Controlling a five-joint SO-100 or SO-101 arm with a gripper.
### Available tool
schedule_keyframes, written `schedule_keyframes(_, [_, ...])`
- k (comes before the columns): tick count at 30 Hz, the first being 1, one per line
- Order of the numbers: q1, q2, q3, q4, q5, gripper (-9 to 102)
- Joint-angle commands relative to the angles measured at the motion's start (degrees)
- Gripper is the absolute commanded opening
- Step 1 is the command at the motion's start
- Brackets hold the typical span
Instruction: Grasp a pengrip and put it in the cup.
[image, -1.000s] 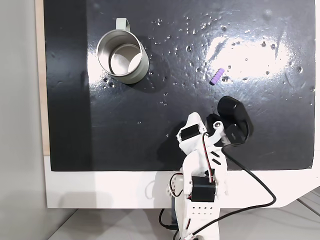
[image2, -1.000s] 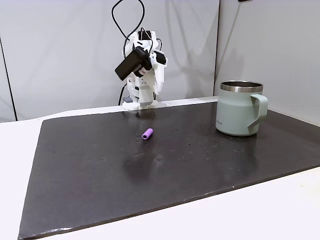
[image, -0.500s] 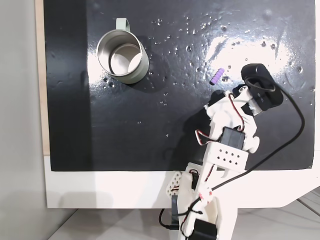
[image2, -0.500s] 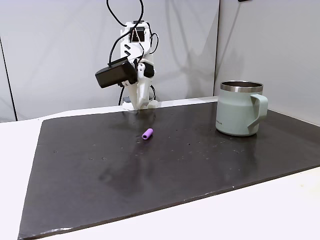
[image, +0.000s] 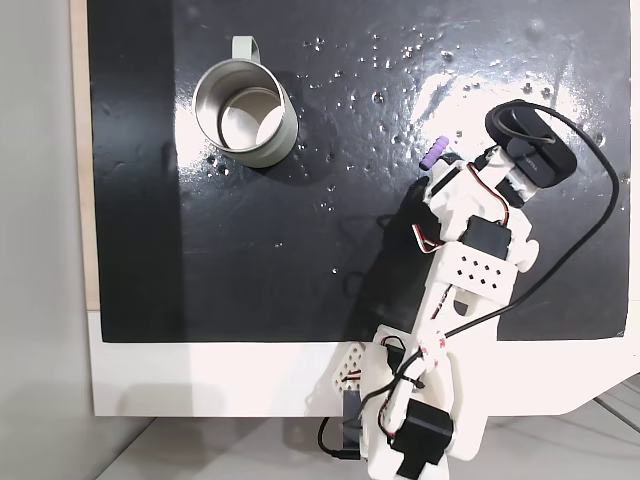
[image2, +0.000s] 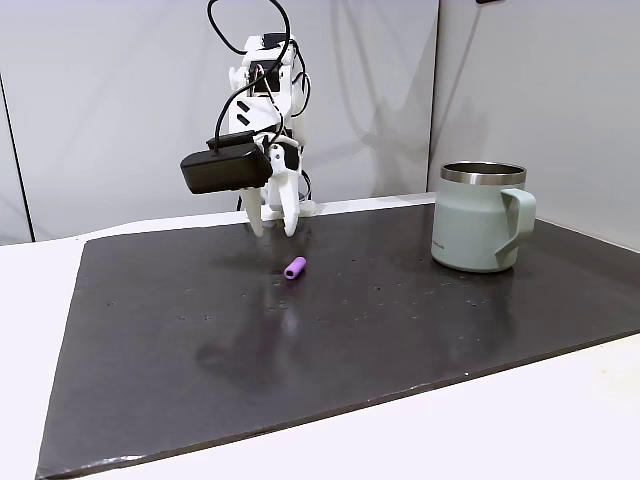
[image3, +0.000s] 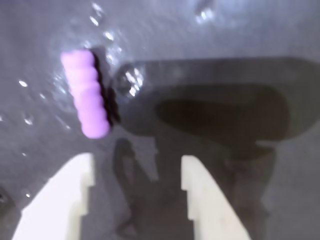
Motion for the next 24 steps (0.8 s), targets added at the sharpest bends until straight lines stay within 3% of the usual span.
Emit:
schedule_keyframes(1, [0.8, -3.3, -7.5, -0.3, -0.1, 24])
schedule_keyframes(12, [-0.3, -18.6, -27.3, 11.3, 7.0, 24])
schedule_keyframes(24, [-2.7, -29.8, -39.0, 17.7, 11.7, 24])
